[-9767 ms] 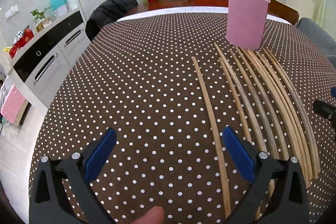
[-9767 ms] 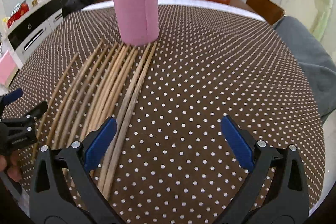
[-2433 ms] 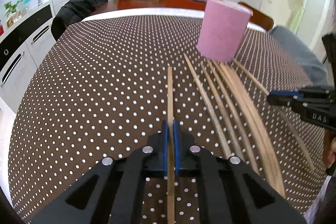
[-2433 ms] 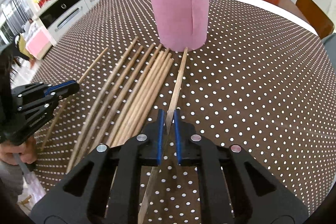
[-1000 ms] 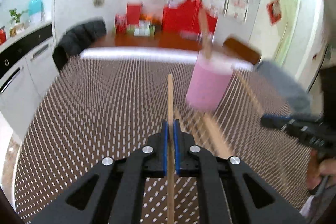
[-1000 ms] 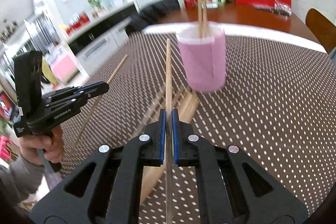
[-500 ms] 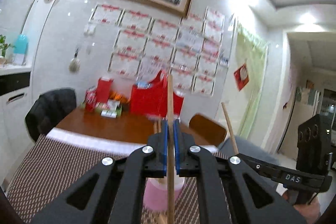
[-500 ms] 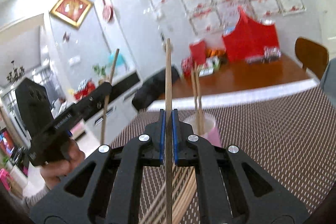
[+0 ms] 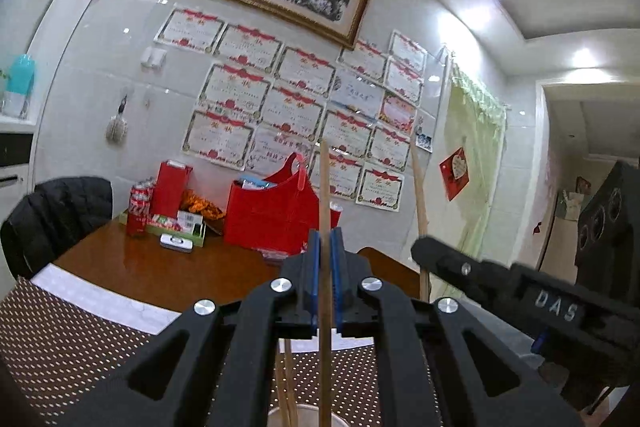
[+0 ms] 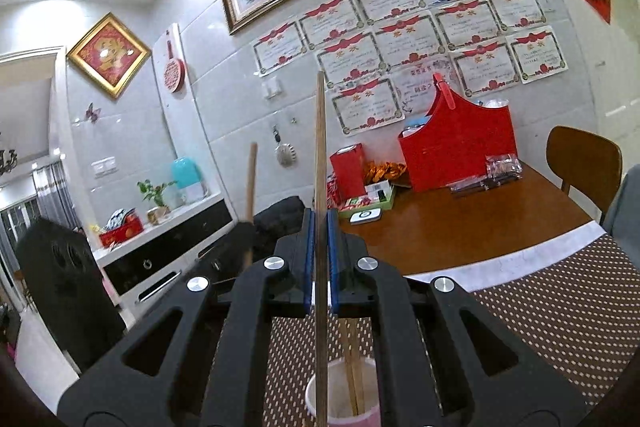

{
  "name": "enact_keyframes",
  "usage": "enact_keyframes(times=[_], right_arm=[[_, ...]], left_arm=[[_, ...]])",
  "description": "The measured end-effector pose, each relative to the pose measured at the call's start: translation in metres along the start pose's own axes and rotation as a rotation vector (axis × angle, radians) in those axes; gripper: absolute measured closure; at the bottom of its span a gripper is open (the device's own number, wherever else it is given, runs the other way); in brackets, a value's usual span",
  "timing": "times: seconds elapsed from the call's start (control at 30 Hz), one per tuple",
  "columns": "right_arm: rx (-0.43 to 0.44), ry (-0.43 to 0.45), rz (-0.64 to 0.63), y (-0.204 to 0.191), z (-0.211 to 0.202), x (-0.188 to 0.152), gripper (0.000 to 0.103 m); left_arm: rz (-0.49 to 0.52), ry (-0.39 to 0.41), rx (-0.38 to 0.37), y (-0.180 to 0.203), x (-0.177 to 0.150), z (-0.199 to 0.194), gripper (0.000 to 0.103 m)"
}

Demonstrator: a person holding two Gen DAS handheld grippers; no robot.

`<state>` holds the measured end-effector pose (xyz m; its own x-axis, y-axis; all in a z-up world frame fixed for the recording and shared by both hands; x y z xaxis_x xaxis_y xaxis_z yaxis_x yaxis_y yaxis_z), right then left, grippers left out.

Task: Organize utensils
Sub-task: 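Lift both held chopsticks upright and carry them over the pink cup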

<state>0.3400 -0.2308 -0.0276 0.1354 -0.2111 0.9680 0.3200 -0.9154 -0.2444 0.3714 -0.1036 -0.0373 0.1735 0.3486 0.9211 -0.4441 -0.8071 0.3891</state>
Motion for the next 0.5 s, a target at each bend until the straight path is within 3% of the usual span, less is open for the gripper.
enact_keyframes(times=[0.5], right_arm=[[-0.035,-0.051,-0.001,0.025,0.041,-0.034,0.096]], left_arm=[[-0.027,-0.057,0.026,-0.034,-0.036,0.046,0.097]])
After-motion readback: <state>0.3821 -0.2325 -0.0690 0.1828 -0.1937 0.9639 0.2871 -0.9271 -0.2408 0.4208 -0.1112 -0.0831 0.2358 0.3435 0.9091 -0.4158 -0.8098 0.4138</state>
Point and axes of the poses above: each gripper's, at about its wrist camera, not at the fingertips, and z roughly the way its jaws point, y to its right, x to its top, the point moved 5 cm from there along z, roughly the way its jaws point, and after that the axes turned 6 degrees about -z, right-handed, at the moved point
